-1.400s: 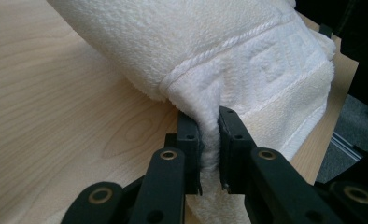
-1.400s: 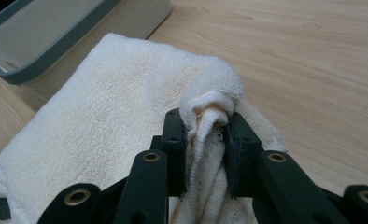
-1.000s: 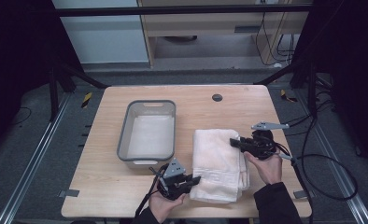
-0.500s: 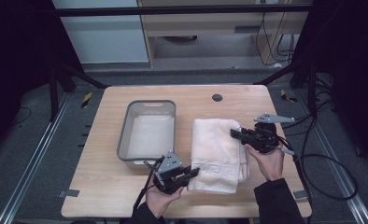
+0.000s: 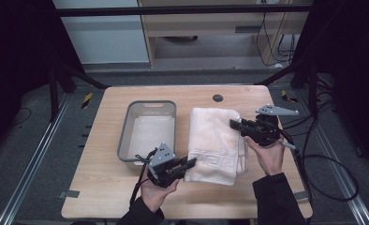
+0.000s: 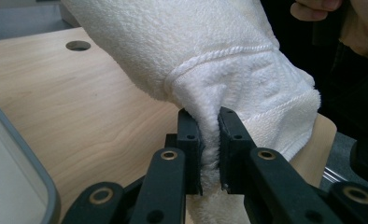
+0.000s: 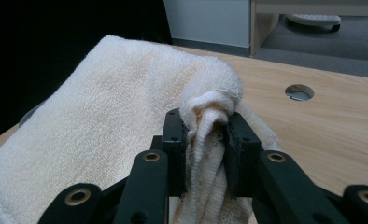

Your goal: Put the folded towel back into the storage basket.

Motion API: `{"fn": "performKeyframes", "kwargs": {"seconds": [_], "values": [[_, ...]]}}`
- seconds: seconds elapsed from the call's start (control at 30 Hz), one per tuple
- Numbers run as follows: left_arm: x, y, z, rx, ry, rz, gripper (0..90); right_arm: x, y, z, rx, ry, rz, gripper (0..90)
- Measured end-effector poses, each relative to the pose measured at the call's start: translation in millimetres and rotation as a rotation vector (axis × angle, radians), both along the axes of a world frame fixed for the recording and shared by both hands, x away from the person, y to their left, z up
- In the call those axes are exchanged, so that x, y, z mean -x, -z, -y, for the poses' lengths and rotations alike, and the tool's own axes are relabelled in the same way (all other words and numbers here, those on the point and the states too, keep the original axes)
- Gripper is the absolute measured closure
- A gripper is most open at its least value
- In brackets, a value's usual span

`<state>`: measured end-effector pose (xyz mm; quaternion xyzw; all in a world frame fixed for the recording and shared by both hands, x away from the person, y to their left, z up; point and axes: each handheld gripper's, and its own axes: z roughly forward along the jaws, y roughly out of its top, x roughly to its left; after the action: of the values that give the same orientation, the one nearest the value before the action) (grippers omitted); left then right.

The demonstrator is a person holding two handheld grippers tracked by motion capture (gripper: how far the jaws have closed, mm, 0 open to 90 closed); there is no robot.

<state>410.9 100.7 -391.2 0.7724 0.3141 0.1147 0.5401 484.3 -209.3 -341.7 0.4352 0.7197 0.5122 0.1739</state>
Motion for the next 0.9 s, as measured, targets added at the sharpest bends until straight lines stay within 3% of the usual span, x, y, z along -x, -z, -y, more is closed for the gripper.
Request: {"fn": "performKeyframes", "kwargs": {"seconds": [0.9], "values": [[-16.0, -35.8, -21.8, 0.071, -0.058, 0.072, 80.7, -14.4, -34.5, -22.5, -0.034, 0.02, 0.099, 72.9]]}}
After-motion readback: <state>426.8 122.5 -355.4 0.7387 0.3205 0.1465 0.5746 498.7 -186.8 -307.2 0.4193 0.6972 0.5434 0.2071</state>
